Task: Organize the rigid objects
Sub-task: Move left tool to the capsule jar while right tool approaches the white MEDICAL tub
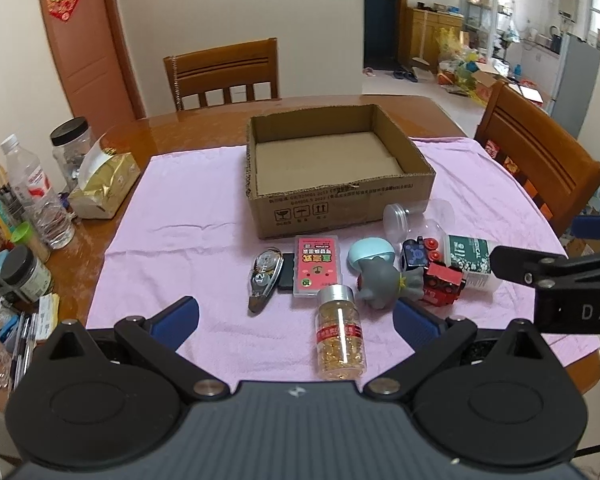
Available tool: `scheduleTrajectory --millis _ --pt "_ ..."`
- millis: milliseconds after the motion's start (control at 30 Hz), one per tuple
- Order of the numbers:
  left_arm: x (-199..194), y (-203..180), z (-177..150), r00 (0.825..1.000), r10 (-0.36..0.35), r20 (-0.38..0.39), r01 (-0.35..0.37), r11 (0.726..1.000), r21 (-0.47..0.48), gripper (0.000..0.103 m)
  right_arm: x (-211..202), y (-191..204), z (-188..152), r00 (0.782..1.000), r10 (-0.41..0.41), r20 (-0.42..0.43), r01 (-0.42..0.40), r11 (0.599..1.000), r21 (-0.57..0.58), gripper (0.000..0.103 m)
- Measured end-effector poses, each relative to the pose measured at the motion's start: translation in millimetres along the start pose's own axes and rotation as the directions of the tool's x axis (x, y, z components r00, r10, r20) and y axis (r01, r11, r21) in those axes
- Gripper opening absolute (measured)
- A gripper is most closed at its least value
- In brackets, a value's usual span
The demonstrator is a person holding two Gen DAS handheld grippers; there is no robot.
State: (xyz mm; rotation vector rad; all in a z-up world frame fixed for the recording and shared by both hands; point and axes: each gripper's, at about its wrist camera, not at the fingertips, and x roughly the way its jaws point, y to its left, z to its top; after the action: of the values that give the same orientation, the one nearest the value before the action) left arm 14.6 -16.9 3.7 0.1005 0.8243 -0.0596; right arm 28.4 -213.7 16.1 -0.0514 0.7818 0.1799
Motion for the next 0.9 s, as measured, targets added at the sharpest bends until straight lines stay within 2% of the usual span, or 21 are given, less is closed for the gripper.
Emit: scheduleTrajectory --millis 267,433,767,900 --pt "26.1 2.4 -12.2 0.996 -0.089 -0.020 0.090 0.994 0.062 0.102 14.0 2.9 -18.4 1.000 0.020 0.009 -0.020 1.000 -0.006 0.103" --pt "50.3 -1.8 -23.3 0.991 -0.130 -0.036 0.134 0.985 0.111 0.102 24.2 3.1 -33.8 1.000 0.015 -0.018 -0.015 1.000 -0.010 0.103" --pt "116.7 -4.6 -49.4 0.967 -0.180 -0.177 0.202 0.973 0.114 0.102 40.9 4.4 -47.8 0.995 -0.034 -0.097 0.035 0.999 0.014 0.103" --pt "128.5 2.2 -54.5 0.959 -0.188 -0.213 0.213 0.972 0.100 0.102 46.8 4.8 -47.7 0.991 -0.050 -0.121 0.051 0.999 0.012 0.103"
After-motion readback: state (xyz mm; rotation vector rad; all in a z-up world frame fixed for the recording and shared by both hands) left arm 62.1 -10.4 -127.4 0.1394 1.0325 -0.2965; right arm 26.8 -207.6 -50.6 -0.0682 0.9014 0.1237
